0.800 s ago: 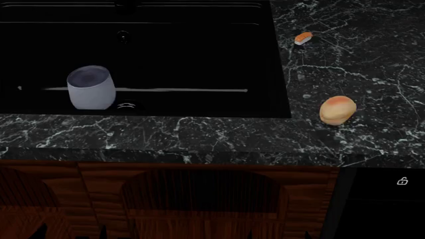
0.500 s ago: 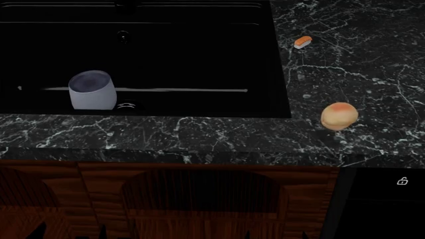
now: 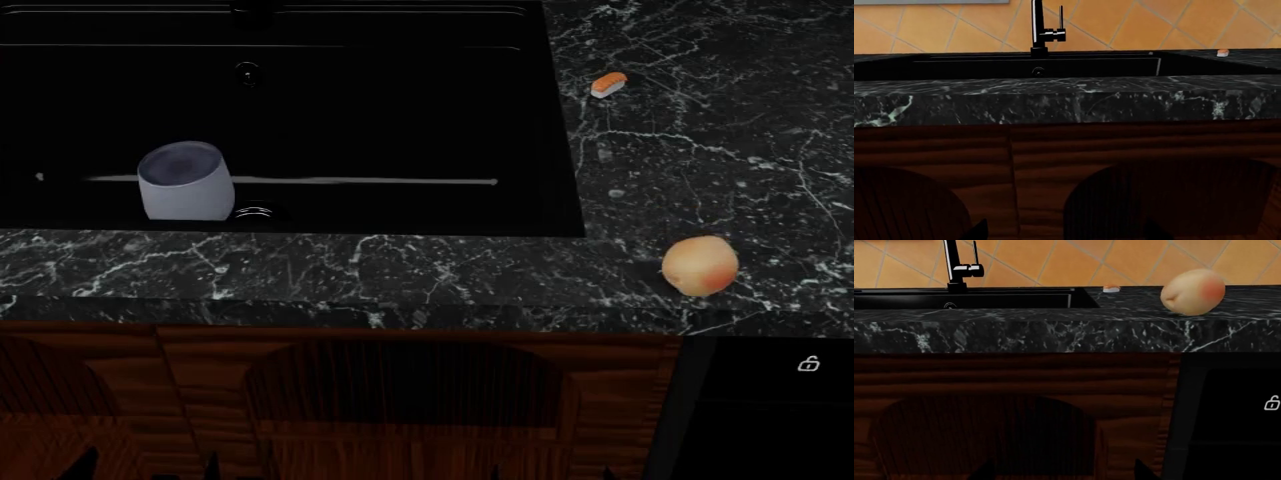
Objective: Pick the apricot from the counter and place it in the sink
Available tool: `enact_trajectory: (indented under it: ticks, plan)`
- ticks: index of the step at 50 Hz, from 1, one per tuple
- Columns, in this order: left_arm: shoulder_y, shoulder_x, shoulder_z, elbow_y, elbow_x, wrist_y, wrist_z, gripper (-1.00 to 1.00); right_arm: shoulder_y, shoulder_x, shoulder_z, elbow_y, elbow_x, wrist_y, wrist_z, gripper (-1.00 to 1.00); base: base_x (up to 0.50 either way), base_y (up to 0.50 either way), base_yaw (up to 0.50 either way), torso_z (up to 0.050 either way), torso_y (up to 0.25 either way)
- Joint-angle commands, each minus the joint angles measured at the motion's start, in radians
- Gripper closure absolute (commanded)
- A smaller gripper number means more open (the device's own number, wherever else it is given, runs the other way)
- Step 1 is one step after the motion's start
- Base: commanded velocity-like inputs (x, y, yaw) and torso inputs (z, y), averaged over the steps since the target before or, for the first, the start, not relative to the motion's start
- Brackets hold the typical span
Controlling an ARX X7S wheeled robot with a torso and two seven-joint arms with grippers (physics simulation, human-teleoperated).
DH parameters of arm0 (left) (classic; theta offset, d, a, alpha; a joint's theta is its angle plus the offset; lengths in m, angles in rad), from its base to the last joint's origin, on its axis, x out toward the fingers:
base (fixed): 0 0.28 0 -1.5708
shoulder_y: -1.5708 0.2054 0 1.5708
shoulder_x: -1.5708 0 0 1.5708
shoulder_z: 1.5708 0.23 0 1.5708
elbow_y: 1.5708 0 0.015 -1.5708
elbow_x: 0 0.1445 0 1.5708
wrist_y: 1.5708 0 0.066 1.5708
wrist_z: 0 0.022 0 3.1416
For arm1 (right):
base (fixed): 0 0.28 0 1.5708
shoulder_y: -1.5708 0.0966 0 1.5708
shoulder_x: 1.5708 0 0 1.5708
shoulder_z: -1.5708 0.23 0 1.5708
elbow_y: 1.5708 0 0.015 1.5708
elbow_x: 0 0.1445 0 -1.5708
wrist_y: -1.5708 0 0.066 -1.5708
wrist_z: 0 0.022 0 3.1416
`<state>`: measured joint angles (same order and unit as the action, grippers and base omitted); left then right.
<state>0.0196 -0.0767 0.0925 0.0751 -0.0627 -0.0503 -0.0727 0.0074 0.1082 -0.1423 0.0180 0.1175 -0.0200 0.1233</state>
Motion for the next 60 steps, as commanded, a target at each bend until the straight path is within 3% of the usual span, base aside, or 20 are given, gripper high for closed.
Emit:
enact_trajectory:
  ticks: [1, 18, 23, 27, 29, 31, 32, 33, 34, 35, 40, 48, 60]
  plan:
    - [0.002, -0.016, 0.016, -0.001, -0.020, 0.006, -0.010, -1.00, 0.001, 0.012, -0.016, -0.003, 0.010, 0.000, 0.013, -1.00, 0.00, 0.00, 0.00, 0.000, 0.000]
    - [0.002, -0.039, 0.045, 0.005, -0.027, -0.003, -0.032, -1.00, 0.004, 0.025, -0.031, 0.006, 0.020, -0.009, 0.025, -1.00, 0.00, 0.00, 0.00, 0.000, 0.000]
    - [0.023, -0.047, 0.043, 0.117, -0.045, -0.061, -0.046, -1.00, -0.014, 0.043, -0.031, -0.101, 0.027, 0.037, 0.037, -1.00, 0.00, 0.00, 0.00, 0.000, 0.000]
    - [0.011, -0.084, 0.039, 0.316, -0.041, -0.239, -0.065, -1.00, -0.019, 0.089, -0.025, -0.329, 0.014, 0.207, 0.073, -1.00, 0.00, 0.00, 0.00, 0.000, 0.000]
    - [-0.077, -0.099, 0.015, 0.464, -0.071, -0.478, -0.084, -1.00, 0.038, 0.113, -0.012, -0.471, -0.039, 0.391, 0.124, -1.00, 0.00, 0.00, 0.00, 0.000, 0.000]
    - [-0.123, -0.106, -0.004, 0.502, -0.105, -0.552, -0.075, -1.00, 0.071, 0.118, 0.013, -0.525, 0.000, 0.475, 0.116, -1.00, 0.00, 0.00, 0.00, 0.000, 0.000]
    - [-0.273, -0.232, -0.154, 0.652, -0.196, -0.702, -0.075, -1.00, 0.221, 0.208, 0.154, -0.675, 0.150, 0.625, 0.086, -1.00, 0.00, 0.00, 0.00, 0.000, 0.000]
    - [-0.423, -0.236, -0.199, 0.674, -0.199, -0.852, -0.078, -1.00, 0.371, 0.206, 0.163, -0.825, 0.188, 0.775, 0.089, -1.00, 0.00, 0.00, 0.00, 0.000, 0.000]
    - [-0.485, -0.236, -0.191, 0.674, -0.197, -1.002, -0.078, -1.00, 0.387, 0.203, 0.166, -0.845, 0.192, 0.925, 0.089, -1.00, 0.00, 0.00, 0.00, 0.000, 0.000]
    - [-0.485, -0.235, -0.188, 0.673, -0.198, -1.003, -0.078, -1.00, 0.389, 0.202, 0.167, -0.847, 0.194, 1.031, 0.089, -1.00, 0.00, 0.00, 0.00, 0.000, 0.000]
    - [-0.495, -0.232, -0.195, 0.675, -0.209, -1.015, -0.076, -1.00, 0.417, 0.203, 0.174, -0.866, 0.210, 1.068, 0.091, -1.00, 0.00, 0.00, 0.00, 0.000, 0.000]
    - [-0.505, -0.242, -0.212, 0.674, -0.211, -1.028, -0.081, -1.00, 0.429, 0.204, 0.197, -0.874, 0.232, 1.089, 0.086, -1.00, 0.00, 0.03, 0.00, 0.000, 0.000]
    - [-0.491, -0.245, -0.225, 0.682, -0.217, -1.032, -0.086, -1.00, 0.414, 0.198, 0.264, -0.907, 0.272, 1.092, 0.073, -1.00, 0.25, 0.45, 0.00, 0.000, 0.000]
